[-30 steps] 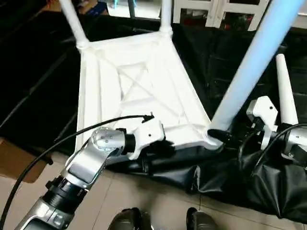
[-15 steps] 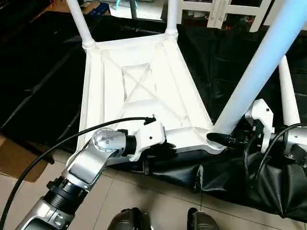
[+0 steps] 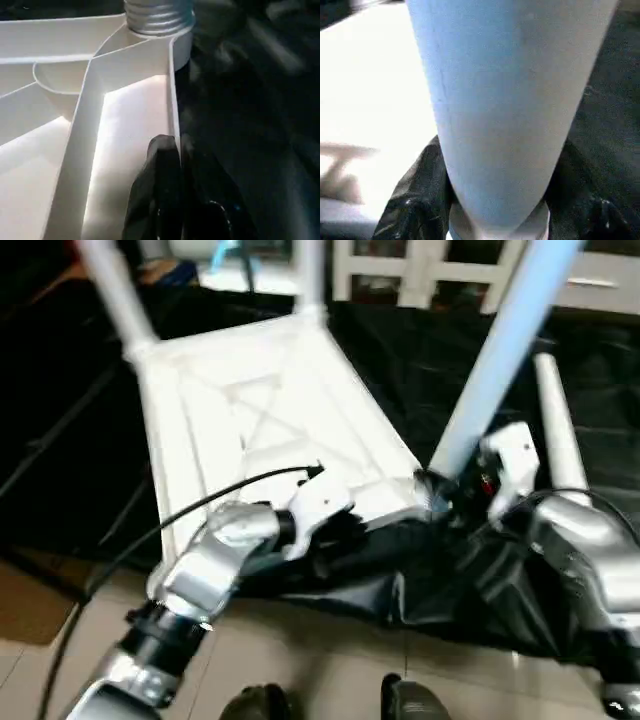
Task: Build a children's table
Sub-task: Rotate leg to tighten
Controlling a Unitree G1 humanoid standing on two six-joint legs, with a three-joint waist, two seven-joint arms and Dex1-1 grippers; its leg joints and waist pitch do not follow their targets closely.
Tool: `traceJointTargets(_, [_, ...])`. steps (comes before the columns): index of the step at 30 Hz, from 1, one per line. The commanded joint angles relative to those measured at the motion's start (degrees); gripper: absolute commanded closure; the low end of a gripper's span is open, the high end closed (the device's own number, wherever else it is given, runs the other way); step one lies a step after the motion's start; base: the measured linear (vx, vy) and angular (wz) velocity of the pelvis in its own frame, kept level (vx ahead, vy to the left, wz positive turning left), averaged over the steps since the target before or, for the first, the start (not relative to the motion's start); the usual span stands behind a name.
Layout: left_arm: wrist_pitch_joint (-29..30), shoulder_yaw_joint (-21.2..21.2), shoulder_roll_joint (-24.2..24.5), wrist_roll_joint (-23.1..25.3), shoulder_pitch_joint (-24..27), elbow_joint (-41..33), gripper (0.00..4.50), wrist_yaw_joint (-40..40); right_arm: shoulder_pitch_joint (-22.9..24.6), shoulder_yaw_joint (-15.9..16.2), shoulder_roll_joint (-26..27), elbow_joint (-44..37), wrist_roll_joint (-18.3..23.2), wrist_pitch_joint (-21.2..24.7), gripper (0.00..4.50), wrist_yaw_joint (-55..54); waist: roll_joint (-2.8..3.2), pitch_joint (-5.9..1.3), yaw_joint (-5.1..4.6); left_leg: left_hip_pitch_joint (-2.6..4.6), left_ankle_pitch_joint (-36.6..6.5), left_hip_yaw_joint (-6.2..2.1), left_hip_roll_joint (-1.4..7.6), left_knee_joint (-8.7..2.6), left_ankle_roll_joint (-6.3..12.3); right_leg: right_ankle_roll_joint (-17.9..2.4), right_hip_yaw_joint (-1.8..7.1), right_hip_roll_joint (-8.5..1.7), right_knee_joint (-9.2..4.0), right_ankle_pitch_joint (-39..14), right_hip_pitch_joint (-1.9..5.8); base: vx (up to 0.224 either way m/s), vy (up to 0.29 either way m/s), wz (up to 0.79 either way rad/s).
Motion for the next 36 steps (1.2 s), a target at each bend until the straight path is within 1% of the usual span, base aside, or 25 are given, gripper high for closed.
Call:
traceJointTargets(1, [3.4,-1.7,-7.2,-3.1,-2.6,-2.2,4.50,2.8,-1.5,-5.5,3.7,12.2,-4.0,-0.5,2.44,-18.9,-0.78,-3.71,-0.37,1.72,-24.8,-2.11,1.65,-4.98,-1.51,-6.4,0.27,-1.53,-5.12,-33.1,1.84,-0.054,0.009,-0.14])
traceJointTargets(2, [5.0,-1.0,-9.4,-3.3,-3.6,-1.4,4.50,4.9,-2.5,-6.6,5.3,13.6,-4.8,-2.2,2.44,-23.2,-0.91,-3.91,-0.15,2.08,-25.0,-2.15,1.54,-4.88,-1.60,-5.5,0.14,-1.52,-5.49,-34.1,1.83,-0.065,0.008,-0.11])
traceJointTargets(4, [5.7,1.1,-14.3,-4.0,-5.8,1.4,4.50,9.8,-4.7,-7.0,8.0,17.0,-5.8,-5.8,2.44,-28.6,-0.87,-3.69,-0.36,1.94,-25.8,-2.14,1.51,-5.13,-0.90,-4.2,-0.20,-1.33,-5.96,-33.9,1.81,0.000,0.000,0.00])
traceJointTargets(6, [6.3,1.9,-16.1,-4.2,-6.6,2.2,4.50,11.2,-5.6,-7.1,9.0,18.4,-6.2,-6.9,2.45,-30.6,-0.90,-3.82,-0.51,1.62,-26.5,-2.29,1.44,-5.36,-0.02,-3.3,-0.82,-1.03,-6.17,-31.2,2.16,0.000,0.000,0.00])
traceJointTargets(8, [5.2,2.0,-16.4,-3.7,-7.4,3.1,4.50,11.4,-7.8,-6.0,10.2,20.7,-4.9,-7.4,2.45,-26.3,-0.97,-3.83,-0.58,1.59,-27.6,-2.30,1.34,-5.41,0.80,-3.1,-1.06,-1.01,-6.31,-30.7,2.17,0.000,0.000,0.00])
traceJointTargets(10, [4.0,1.8,-15.1,-3.1,-7.5,3.2,4.50,10.6,-8.5,-4.5,9.8,20.2,-4.5,-7.2,2.45,-21.3,-0.70,-3.67,-0.87,1.50,-28.8,-2.58,1.43,-5.56,1.22,-3.0,-1.53,-1.08,-6.44,-30.4,2.52,0.000,0.000,0.00])
traceJointTargets(12, [3.4,1.8,-14.0,-2.8,-7.2,3.0,4.50,9.9,-8.1,-3.3,8.8,18.6,-5.2,-7.3,2.45,-19.1,-0.53,-4.00,-1.00,1.15,-25.9,-2.61,1.79,-5.72,1.96,-5.2,-1.30,-1.33,-6.02,-24.5,2.79,0.000,0.000,0.00])
traceJointTargets(13, [1.7,1.7,-11.2,-2.0,-6.6,2.9,4.50,8.0,-7.1,-1.0,6.3,14.4,-5.7,-9.1,2.10,-13.3,-0.66,-3.89,-0.75,1.46,-25.6,-2.43,1.82,-5.69,2.34,-6.4,-1.16,-1.23,-6.00,-22.9,2.47,0.000,0.000,0.00])
traceJointTargets(15, [-0.7,1.4,-7.7,-0.8,-5.7,2.5,4.50,5.2,-5.5,1.4,2.9,8.8,-5.2,-10.6,1.77,-6.3,-0.88,-4.02,-0.42,1.31,-23.8,-2.19,2.02,-5.68,3.47,-7.9,-0.66,-1.39,-5.54,-20.1,2.86,0.000,0.000,0.00])
traceJointTargets(16, [-1.1,1.3,-7.1,-0.6,-5.5,2.5,4.50,4.7,-5.2,1.7,2.2,8.0,-5.3,-11.0,1.77,-6.0,-0.71,-4.05,-0.12,1.04,-21.8,-2.05,2.02,-5.63,4.26,-8.9,-0.47,-1.48,-5.28,-18.9,2.91,0.000,0.000,0.00])
traceJointTargets(17, [-1.1,1.3,-7.1,-0.6,-5.5,2.5,4.50,4.7,-5.2,1.7,2.2,8.0,-5.3,-11.0,1.64,-6.0,-0.66,-4.12,0.00,1.18,-21.3,-2.00,2.10,-5.59,4.44,-9.3,-0.42,-1.56,-5.26,-18.7,2.88,0.000,0.000,0.00])
traceJointTargets(18, [-3.9,0.7,-4.1,-0.1,-4.8,2.3,4.50,2.6,-3.8,1.9,-0.8,4.1,-2.7,-10.2,1.52,-1.0,-0.57,-4.03,0.30,1.36,-20.5,-1.84,2.11,-5.51,4.77,-10.1,-0.37,-1.50,-5.25,-18.6,2.70,0.000,0.000,0.00])
traceJointTargets(21, [-5.3,0.5,-2.6,0.1,-4.4,2.3,4.50,1.5,-3.3,1.7,-2.1,2.4,-1.6,-9.7,1.31,1.9,-0.54,-4.05,1.07,1.93,-19.7,-1.47,2.34,-5.50,5.21,-10.1,-0.08,-1.42,-5.30,-19.2,2.36,0.000,0.000,0.00])
traceJointTargets(22, [-8.5,-0.1,0.3,0.5,-3.5,1.9,4.50,-1.2,-1.4,2.0,-5.5,-1.4,0.9,-8.5,1.31,8.2,-0.15,-4.17,1.45,2.03,-18.8,-1.50,2.40,-5.48,5.54,-10.2,-0.05,-1.37,-5.00,-17.9,2.48,0.000,0.000,0.00])
traceJointTargets(23, [-8.5,-0.1,0.3,0.5,-3.5,1.9,4.50,-1.2,-1.4,2.0,-5.5,-1.4,0.9,-8.5,1.07,8.2,-0.33,-4.19,1.69,2.03,-16.8,-1.21,2.73,-5.49,6.09,-10.9,0.22,-1.50,-4.73,-15.2,2.46,0.053,-0.010,0.07])
traceJointTargets(24, [-10.5,-0.7,3.2,0.0,-2.2,0.7,4.50,-4.9,0.6,2.4,-8.9,-4.4,2.2,-8.2,1.07,13.6,-0.16,-4.38,1.89,1.70,-14.9,-1.29,2.64,-5.41,6.61,-11.7,0.15,-1.46,-4.29,-12.8,2.86,0.067,-0.006,0.07])
traceJointTargets(25, [-12.0,-1.2,5.5,-0.4,-1.2,0.0,4.50,-7.5,2.4,2.9,-11.7,-6.3,2.8,-8.3,1.07,17.6,0.08,-4.50,2.28,2.27,-13.3,-1.02,2.95,-5.24,7.20,-12.5,0.41,-1.59,-4.12,-10.8,2.39,0.067,-0.006,0.07])
traceJointTargets(26, [-14.4,-2.0,9.4,-1.3,0.6,-1.3,4.50,-12.2,5.3,3.5,-16.2,-9.2,4.0,-8.1,1.07,24.2,0.02,-4.73,2.53,2.37,-13.0,-1.20,2.89,-5.12,7.81,-12.6,0.27,-1.46,-4.02,-9.7,2.67,0.084,-0.011,0.12])
traceJointTargets(27, [-14.8,-2.0,10.2,-1.8,1.1,-1.7,4.50,-13.4,6.0,3.4,-17.0,-9.7,4.4,-7.7,1.07,25.3,-0.02,-4.77,2.87,2.43,-10.4,-0.91,3.10,-4.93,9.00,-13.5,0.65,-1.53,-3.29,-6.0,2.66,0.107,-0.017,0.10])
traceJointTargets(28, [-16.0,-2.0,11.6,-2.3,1.9,-2.0,4.50,-15.1,7.0,3.2,-18.2,-10.0,4.8,-7.8,1.07,27.3,-0.21,-4.82,2.68,1.66,-7.8,-0.99,2.74,-4.67,10.21,-15.0,0.66,-1.53,-2.69,-3.4,3.07,0.107,-0.017,0.10])
traceJointTargets(30, [-16.7,-1.9,12.4,-2.6,2.4,-2.1,4.50,-16.1,7.5,3.0,-18.8,-10.1,5.1,-7.8,1.07,28.4,-0.16,-5.14,3.06,1.80,-4.9,-0.85,2.74,-4.17,11.69,-15.9,0.75,-1.60,-2.19,-0.9,2.94,0.046,-0.009,0.01])
traceJointTargets(32, [-17.8,-1.9,13.6,-3.1,3.0,-2.0,4.50,-17.8,8.1,2.8,-19.6,-9.6,5.4,-8.3,1.07,30.5,-0.15,-5.03,3.52,1.93,-4.1,-0.70,2.86,-4.15,12.26,-16.5,0.83,-1.65,-2.18,-1.4,2.88,0.000,0.000,0.00])
traceJointTargets(34, [-18.3,-1.8,13.9,-3.2,3.1,-1.9,4.50,-18.3,8.3,2.9,-20.0,-9.4,5.9,-7.9,1.07,31.5,-0.19,-4.89,3.68,1.79,-5.2,-0.78,2.88,-4.28,11.66,-16.3,0.73,-1.70,-2.28,-4.1,3.06,0.000,0.000,0.00])
traceJointTargets(35, [-18.6,-1.7,14.1,-3.9,3.2,-2.2,4.50,-18.8,8.4,3.1,-20.1,-8.9,6.7,-7.7,1.07,32.5,-0.41,-4.77,3.69,1.80,-6.8,-0.81,2.93,-4.44,10.86,-15.8,0.74,-1.79,-2.57,-6.7,3.10,0.000,0.000,0.00])
traceJointTargets(36, [-18.7,-1.7,14.2,-4.4,3.3,-2.4,4.50,-19.1,8.4,3.2,-20.2,-8.6,7.2,-7.6,1.22,33.2,-0.28,-4.60,3.69,1.83,-8.6,-0.86,2.96,-4.62,9.94,-15.3,0.75,-1.84,-2.82,-9.3,3.05,0.000,0.000,0.00])
